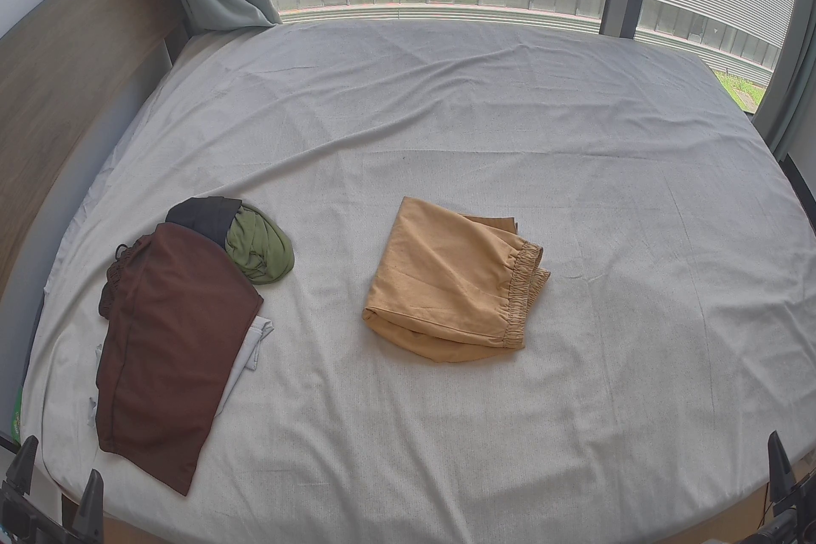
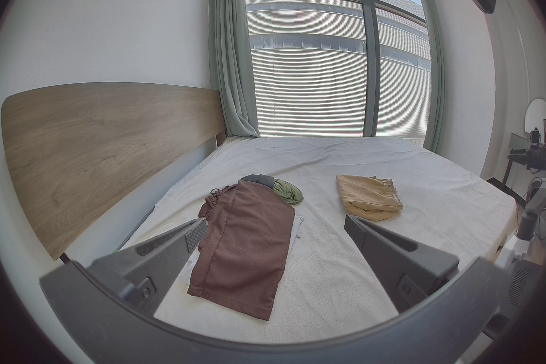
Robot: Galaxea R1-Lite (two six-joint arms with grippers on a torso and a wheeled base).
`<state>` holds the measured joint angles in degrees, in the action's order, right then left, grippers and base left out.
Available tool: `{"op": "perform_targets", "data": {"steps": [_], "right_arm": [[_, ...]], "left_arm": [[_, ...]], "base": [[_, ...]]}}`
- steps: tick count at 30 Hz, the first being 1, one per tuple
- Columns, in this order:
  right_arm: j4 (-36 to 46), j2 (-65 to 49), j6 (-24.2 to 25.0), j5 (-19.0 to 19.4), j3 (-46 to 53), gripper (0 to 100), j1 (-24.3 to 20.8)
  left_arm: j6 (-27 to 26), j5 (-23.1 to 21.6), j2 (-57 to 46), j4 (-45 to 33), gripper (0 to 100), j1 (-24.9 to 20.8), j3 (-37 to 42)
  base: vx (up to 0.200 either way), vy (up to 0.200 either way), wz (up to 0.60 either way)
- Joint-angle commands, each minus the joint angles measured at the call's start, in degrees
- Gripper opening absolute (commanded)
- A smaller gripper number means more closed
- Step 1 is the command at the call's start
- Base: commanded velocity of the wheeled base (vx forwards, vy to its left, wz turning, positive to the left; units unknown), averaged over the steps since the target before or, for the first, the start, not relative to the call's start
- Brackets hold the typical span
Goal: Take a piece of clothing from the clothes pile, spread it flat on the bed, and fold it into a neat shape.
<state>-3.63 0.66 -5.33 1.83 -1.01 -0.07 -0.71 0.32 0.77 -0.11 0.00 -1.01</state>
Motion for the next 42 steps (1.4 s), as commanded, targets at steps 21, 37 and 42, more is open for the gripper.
{"op": "perform_targets", "data": {"steps": [21,37,42], "right_arm": [[-0.5,-0.7,4.4,-2.3,1.0,100,0.2],[0.9,-0.7,8.0,4.1,0.9,100,0.1],[3.5,-0.7,5.2,-1.3,1.0,100,0.3]], "left_arm": [[0.0,0.0,-0.8,0.1,100,0.0,0.9],[0.1,0.0,-0.8,0.1,100,0.0,0.9],[0.2,0.0,-0.8,0.1,100,0.0,0.9]], "base": [[0.0,0.0,0.0],[0.0,0.0,0.0],[0.0,0.0,0.0]]}}
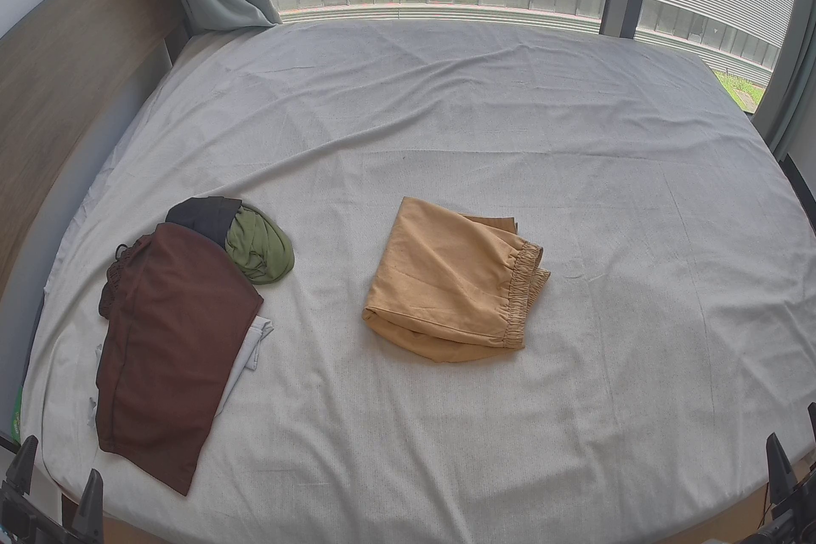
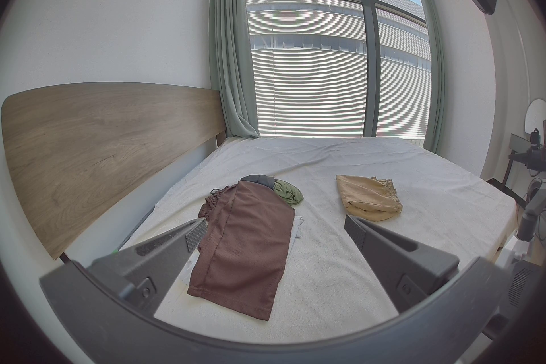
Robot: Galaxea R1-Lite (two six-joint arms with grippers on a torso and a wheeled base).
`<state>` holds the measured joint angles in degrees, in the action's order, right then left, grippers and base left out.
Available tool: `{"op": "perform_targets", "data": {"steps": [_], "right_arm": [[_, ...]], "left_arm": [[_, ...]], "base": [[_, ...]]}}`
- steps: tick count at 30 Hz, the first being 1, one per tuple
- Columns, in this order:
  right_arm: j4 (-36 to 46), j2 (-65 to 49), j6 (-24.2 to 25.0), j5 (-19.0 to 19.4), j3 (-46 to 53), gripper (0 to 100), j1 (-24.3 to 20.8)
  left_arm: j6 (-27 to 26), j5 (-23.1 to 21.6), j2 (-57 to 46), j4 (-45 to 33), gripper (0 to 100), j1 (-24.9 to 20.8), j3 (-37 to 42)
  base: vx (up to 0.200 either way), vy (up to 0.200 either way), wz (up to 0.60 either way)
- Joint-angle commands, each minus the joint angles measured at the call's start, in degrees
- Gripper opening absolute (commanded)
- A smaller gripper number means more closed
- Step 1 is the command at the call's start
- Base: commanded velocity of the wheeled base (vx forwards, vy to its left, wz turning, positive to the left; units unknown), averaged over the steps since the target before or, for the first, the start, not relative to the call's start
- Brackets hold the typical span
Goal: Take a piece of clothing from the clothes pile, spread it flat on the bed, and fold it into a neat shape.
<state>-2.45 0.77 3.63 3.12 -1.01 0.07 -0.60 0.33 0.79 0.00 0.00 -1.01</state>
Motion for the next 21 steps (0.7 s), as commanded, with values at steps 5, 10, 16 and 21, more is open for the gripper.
{"op": "perform_targets", "data": {"steps": [5,10,16,21], "right_arm": [[2.4,-0.8,-3.6,-2.7,1.0,100,-0.2],[2.5,-0.8,-3.7,-2.8,1.0,100,-0.2],[2.5,-0.8,-3.5,-2.7,1.0,100,-0.2],[2.5,-0.8,-3.6,-2.7,1.0,100,-0.2]], "left_arm": [[0.0,0.0,-0.8,0.0,100,0.0,0.9],[0.0,0.0,-0.8,0.0,100,0.0,0.9],[0.0,0.0,-0.8,0.0,100,0.0,0.9],[0.1,0.0,-0.8,-0.1,100,0.0,0.9]], "base": [[0.0,0.0,0.0],[0.0,0.0,0.0],[0.0,0.0,0.0],[0.0,0.0,0.0]]}}
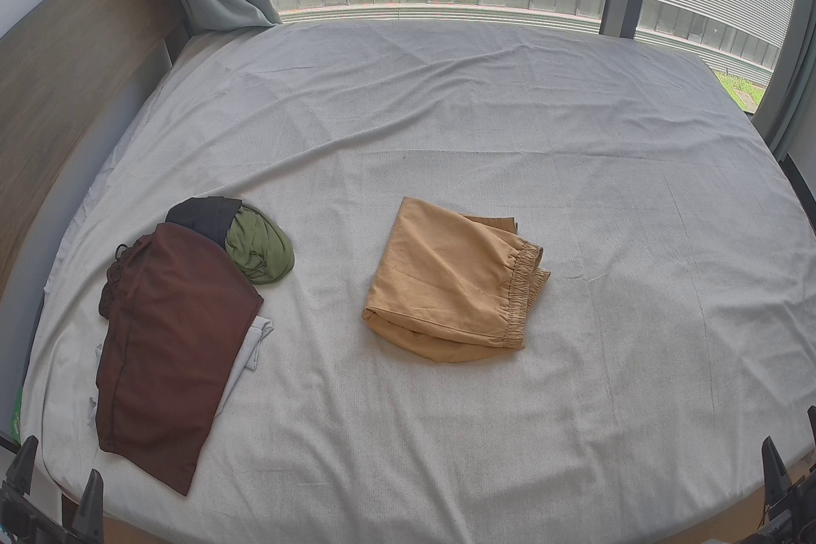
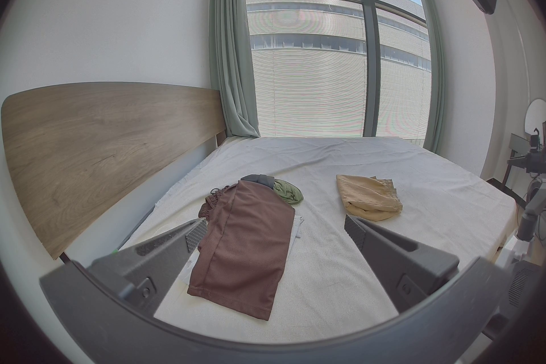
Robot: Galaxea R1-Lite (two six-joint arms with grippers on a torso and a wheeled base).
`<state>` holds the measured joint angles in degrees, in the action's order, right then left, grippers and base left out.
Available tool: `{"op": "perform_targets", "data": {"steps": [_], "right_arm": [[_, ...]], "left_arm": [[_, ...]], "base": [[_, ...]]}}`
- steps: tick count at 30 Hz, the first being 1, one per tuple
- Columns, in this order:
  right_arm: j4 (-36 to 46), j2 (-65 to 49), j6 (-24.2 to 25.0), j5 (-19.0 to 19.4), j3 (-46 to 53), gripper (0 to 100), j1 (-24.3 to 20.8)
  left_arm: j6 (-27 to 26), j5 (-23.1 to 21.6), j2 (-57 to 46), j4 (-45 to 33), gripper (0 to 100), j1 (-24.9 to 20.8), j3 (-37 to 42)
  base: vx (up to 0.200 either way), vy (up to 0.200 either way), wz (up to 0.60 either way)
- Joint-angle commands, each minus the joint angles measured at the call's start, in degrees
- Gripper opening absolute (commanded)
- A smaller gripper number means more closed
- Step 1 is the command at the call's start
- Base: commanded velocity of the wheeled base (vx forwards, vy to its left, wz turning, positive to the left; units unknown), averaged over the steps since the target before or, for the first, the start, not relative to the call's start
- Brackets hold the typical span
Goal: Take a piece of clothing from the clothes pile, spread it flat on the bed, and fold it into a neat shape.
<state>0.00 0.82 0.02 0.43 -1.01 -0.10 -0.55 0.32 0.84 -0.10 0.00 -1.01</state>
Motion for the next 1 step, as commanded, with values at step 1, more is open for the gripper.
{"op": "perform_targets", "data": {"steps": [1], "right_arm": [[0.0,-0.8,0.0,0.0,1.0,100,0.0]], "left_arm": [[0.0,0.0,-0.8,0.0,100,0.0,0.9]], "base": [[0.0,0.0,0.0]]}}
